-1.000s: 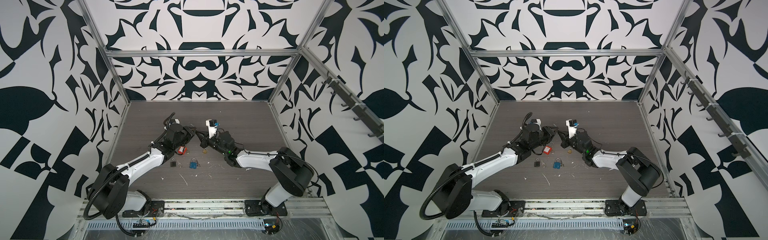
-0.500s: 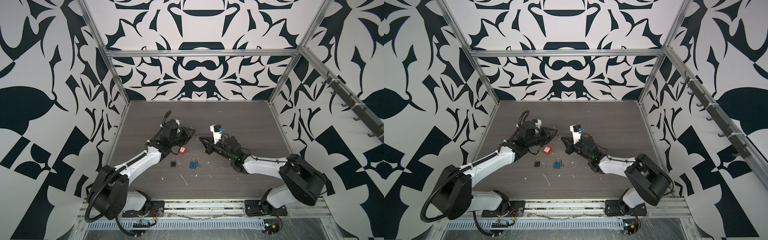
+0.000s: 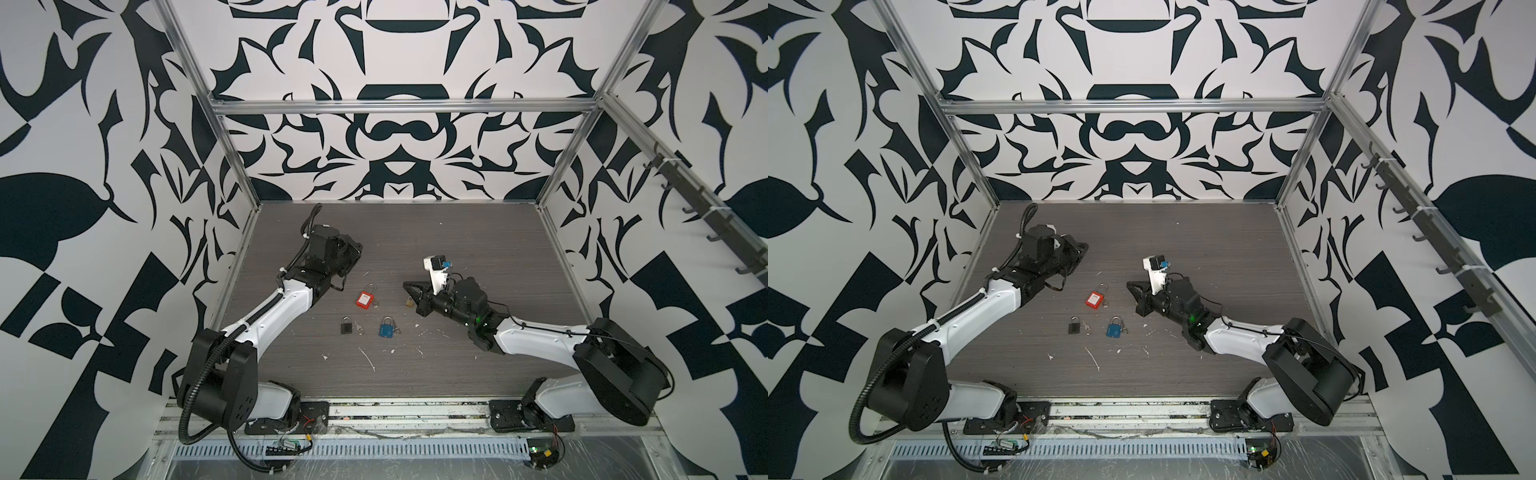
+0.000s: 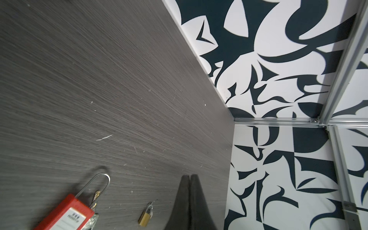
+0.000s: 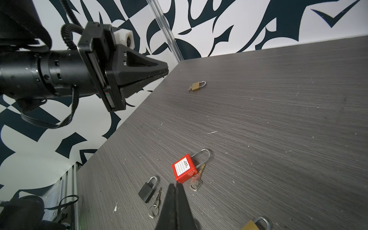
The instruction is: Lock with the key
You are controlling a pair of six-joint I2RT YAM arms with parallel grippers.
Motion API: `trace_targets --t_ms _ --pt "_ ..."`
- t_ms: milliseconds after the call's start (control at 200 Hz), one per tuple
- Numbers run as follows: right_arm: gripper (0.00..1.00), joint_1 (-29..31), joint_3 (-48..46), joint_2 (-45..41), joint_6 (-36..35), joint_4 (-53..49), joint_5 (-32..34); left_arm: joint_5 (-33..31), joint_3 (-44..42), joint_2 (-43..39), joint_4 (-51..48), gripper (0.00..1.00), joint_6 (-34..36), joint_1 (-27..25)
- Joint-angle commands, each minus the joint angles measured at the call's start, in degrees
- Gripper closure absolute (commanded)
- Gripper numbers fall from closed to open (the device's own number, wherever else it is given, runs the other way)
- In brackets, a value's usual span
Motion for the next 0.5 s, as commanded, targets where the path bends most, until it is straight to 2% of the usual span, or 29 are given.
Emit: trace_targets --t_ms 0,170,190,245,320,350,420,495 --pt "1.00 0.14 2.72 -1.58 -0.67 -0.31 0.95 0.40 1.78 -1.35 -8.44 1.00 5.42 -0.22" --pt "1.00 0.13 3.14 -1.50 -1.64 -1.31 2.64 -11.64 6.98 -3.59 -17.16 1.00 15.86 -0.18" --pt "0.98 0.15 3.28 -1.46 -2.00 -1.44 2.77 -13.40 8.13 -3.42 -18.49 0.95 17.27 -0.16" --pt "0.89 0.08 3.99 -1.16 -3.15 -2.47 2.58 -17.86 10.83 -2.38 -20.32 0.72 22.78 -0.13" --pt "0.70 0.04 5.07 -1.14 -5.53 -4.61 1.53 -20.99 13.51 -0.15 -19.24 0.42 35.55 0.39" --pt "0.64 0.08 5.61 -1.20 -6.81 -5.79 0.87 -22.19 14.71 1.11 -19.22 0.34 40.56 0.74" --pt "0.54 0.04 7.09 -1.65 -9.23 -9.27 -0.77 -22.39 17.59 4.92 -19.06 0.22 50.27 2.22" --pt "0.45 0.04 8.35 -2.27 -10.30 -12.65 -2.40 -23.14 22.66 10.89 -22.33 0.17 56.76 4.27"
